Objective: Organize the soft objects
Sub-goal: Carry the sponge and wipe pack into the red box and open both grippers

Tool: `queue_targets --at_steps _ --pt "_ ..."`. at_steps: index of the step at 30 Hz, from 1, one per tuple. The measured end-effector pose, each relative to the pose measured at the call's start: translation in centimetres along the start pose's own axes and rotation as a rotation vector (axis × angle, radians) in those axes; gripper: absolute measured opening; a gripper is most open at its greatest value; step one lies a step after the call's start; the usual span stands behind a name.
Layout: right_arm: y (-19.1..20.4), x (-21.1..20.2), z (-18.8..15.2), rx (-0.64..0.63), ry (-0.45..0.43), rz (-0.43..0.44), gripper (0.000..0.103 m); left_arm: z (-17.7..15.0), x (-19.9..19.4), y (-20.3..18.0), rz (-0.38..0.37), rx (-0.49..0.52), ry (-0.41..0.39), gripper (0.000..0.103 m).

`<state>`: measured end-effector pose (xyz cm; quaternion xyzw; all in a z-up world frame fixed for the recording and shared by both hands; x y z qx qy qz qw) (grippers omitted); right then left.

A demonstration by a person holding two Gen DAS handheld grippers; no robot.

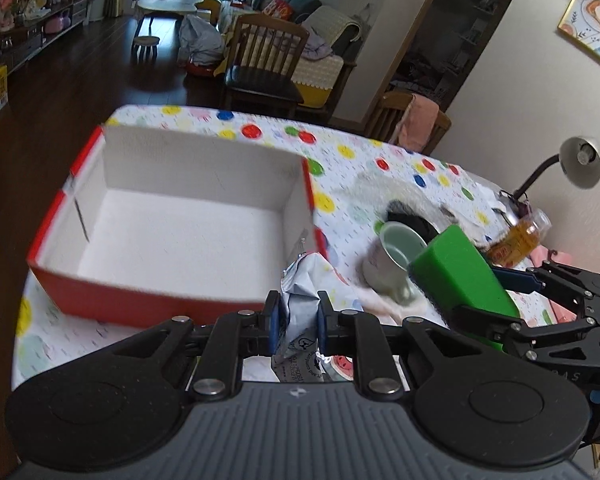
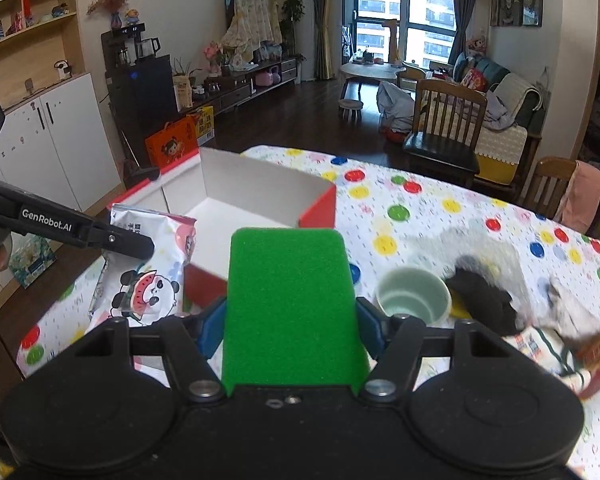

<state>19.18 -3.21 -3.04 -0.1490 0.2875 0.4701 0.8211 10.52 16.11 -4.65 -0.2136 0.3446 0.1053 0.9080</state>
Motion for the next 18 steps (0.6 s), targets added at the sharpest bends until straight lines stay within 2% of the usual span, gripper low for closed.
queue_targets --at_steps 8,18 --pt "2.6 3.6 3.4 -0.015 0.004 -0.017 0.065 4.8 0.6 4.3 0.020 0.031 -0.023 0.017" --pt "5.7 9.3 6.2 -0.052 0.025 -0.061 0.065 8.7 3.7 8.5 0.069 0.114 -0.018 0.017"
Point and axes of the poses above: each gripper's, at about its wrist camera, not at the fingertips, and x roughly the way its jaws point, y to its left, z to its top, the point moved 4 cm from there along x, roughly the way its jaws point, and after that the axes turned 4 degrees about -y, right-handed, at the moved point
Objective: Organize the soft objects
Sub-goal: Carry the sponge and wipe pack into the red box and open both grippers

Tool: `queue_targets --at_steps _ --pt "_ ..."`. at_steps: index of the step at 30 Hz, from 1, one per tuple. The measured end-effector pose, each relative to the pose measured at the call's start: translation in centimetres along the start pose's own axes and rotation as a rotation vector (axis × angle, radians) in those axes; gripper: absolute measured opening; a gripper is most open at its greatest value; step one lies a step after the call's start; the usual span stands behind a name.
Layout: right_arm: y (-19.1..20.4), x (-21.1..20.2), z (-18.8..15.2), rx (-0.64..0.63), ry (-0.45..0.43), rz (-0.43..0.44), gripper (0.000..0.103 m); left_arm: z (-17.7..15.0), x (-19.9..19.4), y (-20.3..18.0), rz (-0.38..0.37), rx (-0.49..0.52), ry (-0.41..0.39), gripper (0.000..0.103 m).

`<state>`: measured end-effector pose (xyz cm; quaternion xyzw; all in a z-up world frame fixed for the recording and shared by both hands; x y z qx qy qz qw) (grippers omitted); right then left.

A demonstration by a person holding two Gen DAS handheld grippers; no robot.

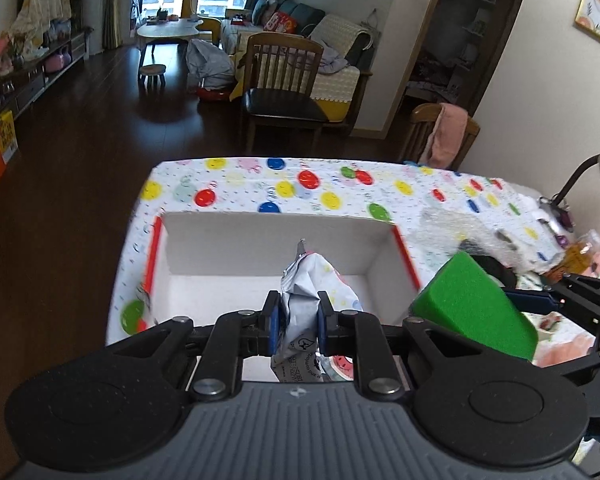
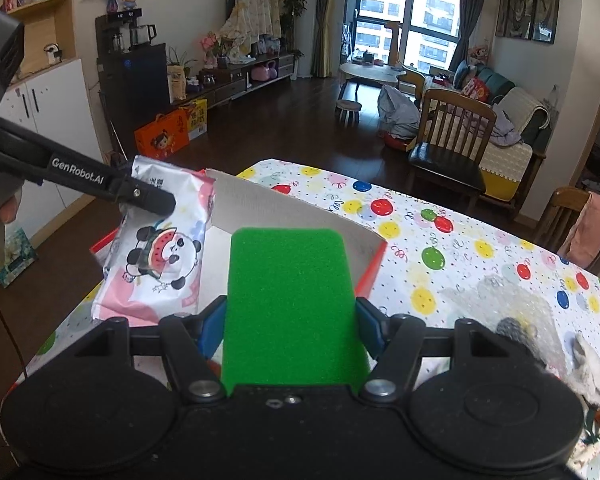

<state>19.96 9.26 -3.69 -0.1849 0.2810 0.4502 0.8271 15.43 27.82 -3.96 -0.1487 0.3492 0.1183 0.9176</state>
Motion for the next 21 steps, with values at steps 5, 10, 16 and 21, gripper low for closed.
queue_targets --at_steps 5,10,16,21 --pt "1.3 3.0 0.8 -0.029 0.024 -0.041 0.065 0.8 2.4 1.7 0.030 0.051 0.027 0.017" --pt "2.5 6.6 0.9 -0.056 0.076 -0.061 0.065 0.7 5.2 2.9 0.062 0.099 0.071 0.017" --pt "3.9 10.3 0.2 -0.110 0.150 -0.087 0.065 -0.3 8.3 3.7 0.081 0.129 0.122 0.017" --pt "4.4 12.7 -0.6 -0.132 0.211 -0.098 0.065 -1.3 10.3 3.8 0.087 0.164 0.160 0.017"
Point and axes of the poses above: each gripper's, at about its wrist camera, not at the fingertips, and x roughly the way its jaws point, y to its left, z to its top, the point moved 4 cm from there along x, roughly the way its jaws point, and after that the axes turned 4 degrees about -y, right-handed, at the moved point
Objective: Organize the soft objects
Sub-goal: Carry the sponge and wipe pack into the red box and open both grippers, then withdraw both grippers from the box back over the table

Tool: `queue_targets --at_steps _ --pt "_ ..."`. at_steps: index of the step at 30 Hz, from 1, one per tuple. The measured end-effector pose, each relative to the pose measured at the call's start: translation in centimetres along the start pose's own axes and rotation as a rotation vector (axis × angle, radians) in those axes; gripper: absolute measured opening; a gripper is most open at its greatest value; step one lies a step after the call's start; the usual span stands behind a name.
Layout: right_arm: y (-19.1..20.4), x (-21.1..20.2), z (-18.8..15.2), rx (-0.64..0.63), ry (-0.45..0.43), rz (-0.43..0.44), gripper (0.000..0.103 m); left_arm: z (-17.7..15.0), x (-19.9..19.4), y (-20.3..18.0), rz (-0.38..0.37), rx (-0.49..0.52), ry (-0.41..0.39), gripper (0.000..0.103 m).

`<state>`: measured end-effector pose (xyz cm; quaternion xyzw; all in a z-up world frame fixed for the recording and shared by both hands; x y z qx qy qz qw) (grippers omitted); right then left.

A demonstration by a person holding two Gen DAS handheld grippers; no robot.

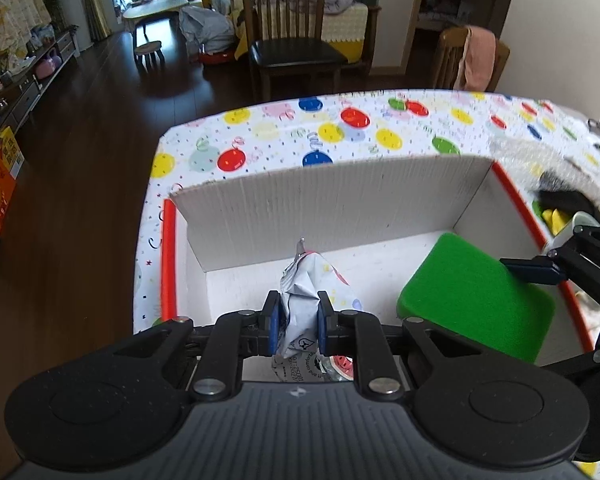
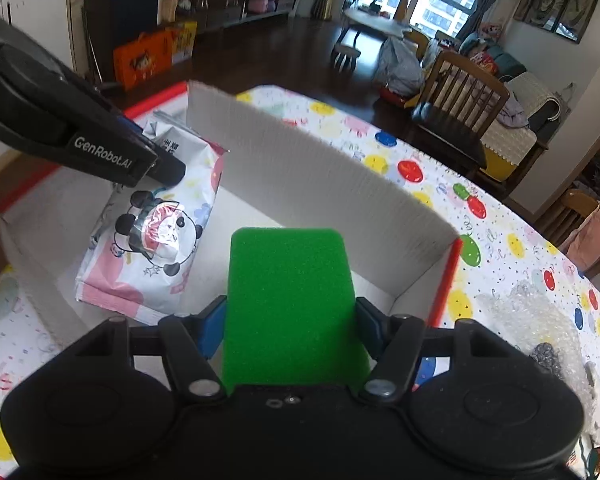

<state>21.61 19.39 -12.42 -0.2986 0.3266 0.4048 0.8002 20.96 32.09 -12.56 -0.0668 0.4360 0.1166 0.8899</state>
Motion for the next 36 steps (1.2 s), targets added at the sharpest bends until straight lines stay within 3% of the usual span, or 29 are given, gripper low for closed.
queue_targets --at_steps 19,29,33,36 --pt "1.2 3.1 -1.0 -0.021 0.124 0.032 0.066 -1.2 2.7 0.7 0.027 0.012 0.082 0.017" --pt "0.7 2.5 -1.0 0.016 0.101 0.066 0.070 -1.9 1.8 0.2 0.037 0.006 0.059 0.018" --pt "0.4 1.6 -1.0 0.047 0.073 0.090 0.081 -1.8 0.9 0.1 0.031 -0.004 0.044 0.029" --pt "0.2 0.8 -0.8 0.062 0.048 0.096 0.081 -1.7 -0.2 -0.1 0.025 -0.011 0.024 0.029"
Point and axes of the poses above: each gripper's, at about its wrist camera, not at the fingertips, and x roughly the way its jaws point, y to its left, z to its top, the point moved 4 cm from there along x, roughly the way its jaws point, and after that the axes turned 4 degrees about -y, right-handed, at the moved point
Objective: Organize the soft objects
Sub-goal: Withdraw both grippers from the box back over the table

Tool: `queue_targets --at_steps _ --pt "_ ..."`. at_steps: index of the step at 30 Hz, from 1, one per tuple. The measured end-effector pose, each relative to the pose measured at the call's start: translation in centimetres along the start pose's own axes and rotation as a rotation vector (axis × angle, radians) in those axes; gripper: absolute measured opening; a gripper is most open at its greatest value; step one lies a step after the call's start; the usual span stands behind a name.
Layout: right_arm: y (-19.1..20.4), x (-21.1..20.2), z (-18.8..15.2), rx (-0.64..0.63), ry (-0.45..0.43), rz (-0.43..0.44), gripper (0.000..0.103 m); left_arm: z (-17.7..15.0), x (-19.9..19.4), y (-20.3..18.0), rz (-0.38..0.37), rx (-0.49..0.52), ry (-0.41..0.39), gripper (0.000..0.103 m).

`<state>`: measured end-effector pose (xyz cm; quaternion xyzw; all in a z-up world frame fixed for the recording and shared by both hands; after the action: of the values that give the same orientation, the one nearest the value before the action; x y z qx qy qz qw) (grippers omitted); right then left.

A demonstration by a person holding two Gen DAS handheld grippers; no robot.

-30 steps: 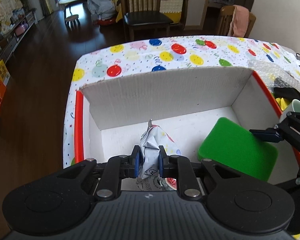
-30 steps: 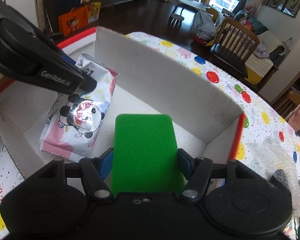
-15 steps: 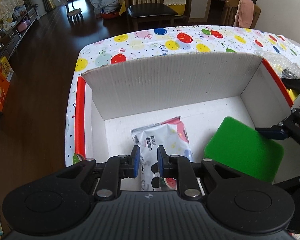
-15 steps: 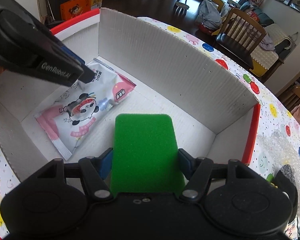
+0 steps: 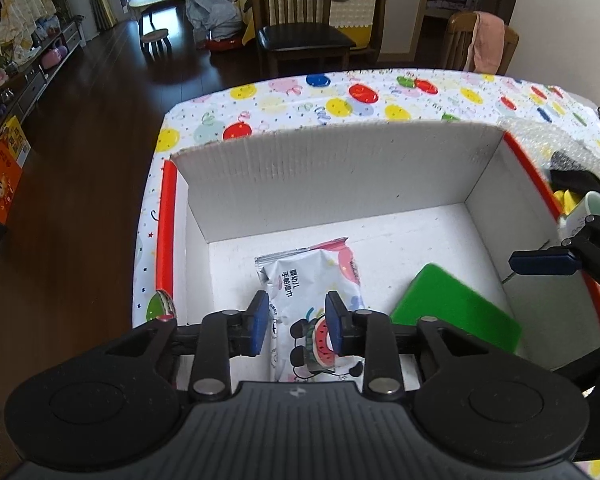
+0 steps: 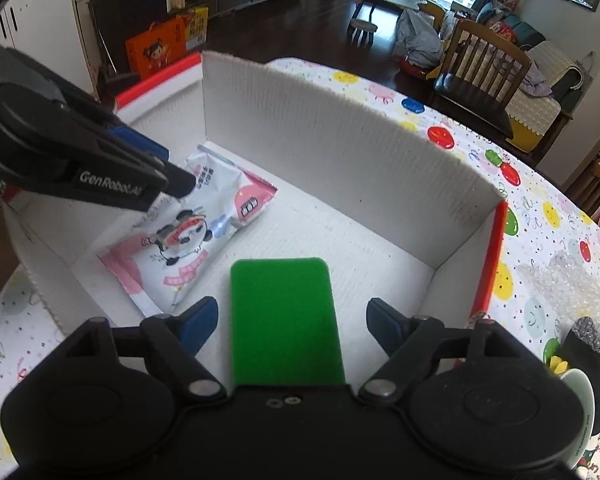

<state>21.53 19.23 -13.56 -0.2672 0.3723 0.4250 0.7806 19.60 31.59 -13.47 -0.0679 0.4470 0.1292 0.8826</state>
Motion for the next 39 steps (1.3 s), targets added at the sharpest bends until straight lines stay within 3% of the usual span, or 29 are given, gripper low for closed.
queue_targets --at_steps 16,17,18,20,30,32,39 --pt "-3.4 -11.4 -1.7 0.164 -0.210 0.015 0.089 1.2 -8.5 -4.6 -0.116 0.022 -0.184 0.031" --pt "-3.6 -12.0 -1.9 0.171 -0.220 0.009 0.089 1.3 -8.9 -5.1 -0.123 0.024 -0.195 0.041" --pt "-4.0 -12.9 -2.1 0.182 -0.236 0.005 0.090 1.4 -9.3 -5.5 -0.132 0.024 -0.205 0.063" --pt "-4.8 -14.3 -2.6 0.200 -0.260 -0.006 0.090 1.5 -10.3 -6.4 -0.148 0.022 -0.240 0.076" --pt "-10.4 -21.6 -6.9 0.311 -0.369 -0.091 0.097 1.7 -13.4 -12.3 -0.229 0.085 -0.317 0.077" --pt "-11.8 -22.8 -8.2 0.334 -0.383 -0.116 0.097 1.3 -13.8 -13.7 -0.245 0.104 -0.319 0.084" --pt "-15.5 -25.6 -12.7 0.379 -0.409 -0.194 0.102 0.1 -13.8 -18.2 -0.323 0.115 -0.327 0.085"
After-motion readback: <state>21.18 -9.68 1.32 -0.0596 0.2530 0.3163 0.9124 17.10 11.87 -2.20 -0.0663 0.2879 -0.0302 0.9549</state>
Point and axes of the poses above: each gripper's, at about its wrist camera, not at the fingertips, and x roughly the way its jaws point, y to its left, z to its top, the point moved 4 cm from there along x, roughly the way its jaws point, and after that the axes turned 4 degrees about -y, right-handed, at the moved point
